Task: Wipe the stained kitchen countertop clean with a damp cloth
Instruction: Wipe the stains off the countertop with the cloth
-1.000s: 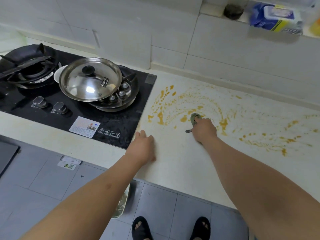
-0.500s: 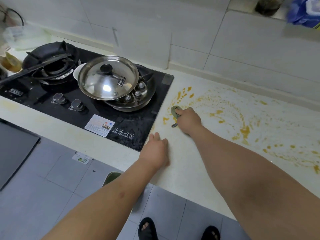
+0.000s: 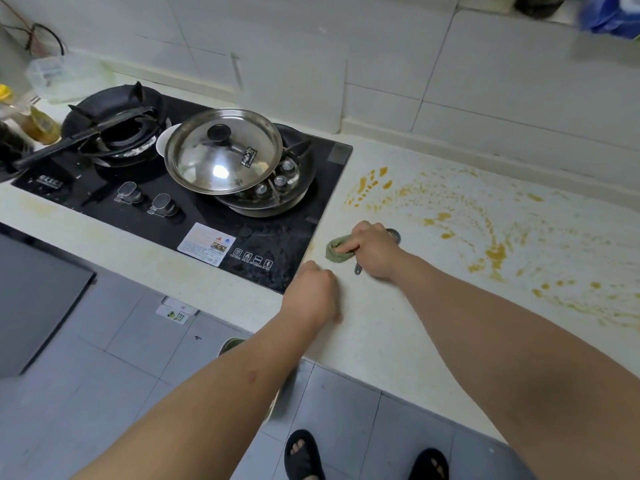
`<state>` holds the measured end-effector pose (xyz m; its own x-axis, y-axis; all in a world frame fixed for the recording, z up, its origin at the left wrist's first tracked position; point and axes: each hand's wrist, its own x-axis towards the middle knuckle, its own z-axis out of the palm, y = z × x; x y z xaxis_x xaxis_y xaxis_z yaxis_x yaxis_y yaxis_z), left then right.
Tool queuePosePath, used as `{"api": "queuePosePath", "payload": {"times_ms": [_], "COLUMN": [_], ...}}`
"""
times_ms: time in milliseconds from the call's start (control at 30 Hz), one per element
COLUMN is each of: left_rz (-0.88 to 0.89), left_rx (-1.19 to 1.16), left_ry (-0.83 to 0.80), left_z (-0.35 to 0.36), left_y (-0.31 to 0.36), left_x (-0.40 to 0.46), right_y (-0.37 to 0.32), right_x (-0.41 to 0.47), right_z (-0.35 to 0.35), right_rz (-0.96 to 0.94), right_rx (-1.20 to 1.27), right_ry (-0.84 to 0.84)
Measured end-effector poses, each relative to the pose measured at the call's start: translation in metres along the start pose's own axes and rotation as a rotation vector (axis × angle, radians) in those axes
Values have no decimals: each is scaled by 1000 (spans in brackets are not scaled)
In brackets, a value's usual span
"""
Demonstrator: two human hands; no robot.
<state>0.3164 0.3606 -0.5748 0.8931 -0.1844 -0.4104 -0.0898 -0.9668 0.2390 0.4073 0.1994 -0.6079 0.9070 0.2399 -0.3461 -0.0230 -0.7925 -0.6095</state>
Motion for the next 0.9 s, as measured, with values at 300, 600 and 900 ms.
{"api": "queuePosePath", "payload": {"times_ms": [300,600,900], "left_rz": [4,2,-32], "left_rx": [-11,-43,-79], "left_ry": [-22,-23,38], "left_z": [-5,5,15], "left_y": [4,-4,-11], "left_x": [-4,3,9], "right_y": [66,34,-19], "right_x": [-104,-59,-12], "right_z": [-41,-45,31], "right_rz": [227,349,215], "right_rx": [105,338,-81], "right_ry": [-76,398,193]}}
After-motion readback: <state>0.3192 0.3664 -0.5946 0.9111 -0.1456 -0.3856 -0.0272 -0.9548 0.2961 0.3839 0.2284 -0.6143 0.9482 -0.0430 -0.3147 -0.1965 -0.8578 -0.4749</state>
